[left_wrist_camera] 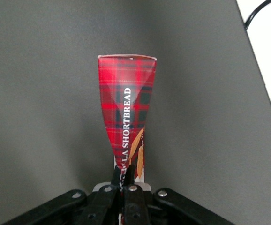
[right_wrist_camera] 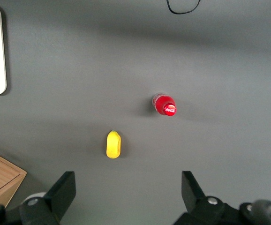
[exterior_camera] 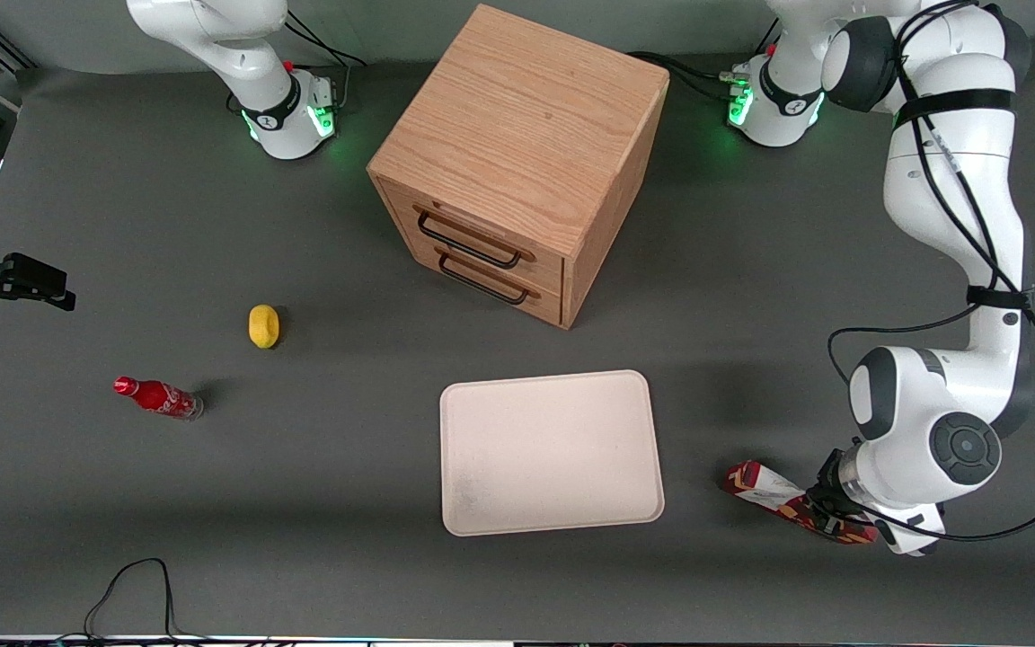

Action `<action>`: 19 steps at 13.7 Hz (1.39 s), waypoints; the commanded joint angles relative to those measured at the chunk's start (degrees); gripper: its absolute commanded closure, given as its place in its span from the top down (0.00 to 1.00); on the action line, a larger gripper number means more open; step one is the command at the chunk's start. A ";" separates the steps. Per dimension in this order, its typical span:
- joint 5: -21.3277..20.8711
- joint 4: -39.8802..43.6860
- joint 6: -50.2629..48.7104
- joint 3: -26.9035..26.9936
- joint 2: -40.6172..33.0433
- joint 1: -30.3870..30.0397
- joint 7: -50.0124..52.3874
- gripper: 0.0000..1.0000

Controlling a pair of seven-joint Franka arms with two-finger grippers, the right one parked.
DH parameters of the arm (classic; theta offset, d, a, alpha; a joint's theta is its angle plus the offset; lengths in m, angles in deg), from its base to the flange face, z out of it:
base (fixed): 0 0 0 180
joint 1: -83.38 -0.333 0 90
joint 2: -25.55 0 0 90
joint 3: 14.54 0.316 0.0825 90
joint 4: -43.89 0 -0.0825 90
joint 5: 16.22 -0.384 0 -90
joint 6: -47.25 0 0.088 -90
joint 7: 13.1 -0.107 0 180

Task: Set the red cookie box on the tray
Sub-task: 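Close the left gripper on the shortbread box's end, then lift the box and carry it with the left gripper over the tray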

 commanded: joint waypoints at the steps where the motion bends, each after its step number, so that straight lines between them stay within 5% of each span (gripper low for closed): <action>1: -0.32 5.16 -9.57 0.24 -2.69 0.26 0.34 0.00; 5: -0.15 11.51 -24.00 -0.02 -7.94 0.17 0.25 0.00; 11: 0.21 11.42 -32.46 -0.46 -19.82 -0.80 -0.27 0.00; 14: 0.12 11.34 -33.51 -0.90 -20.53 0.52 -10.25 0.00; 19: -2.34 11.25 -35.89 -1.34 -20.19 11.31 -28.47 0.00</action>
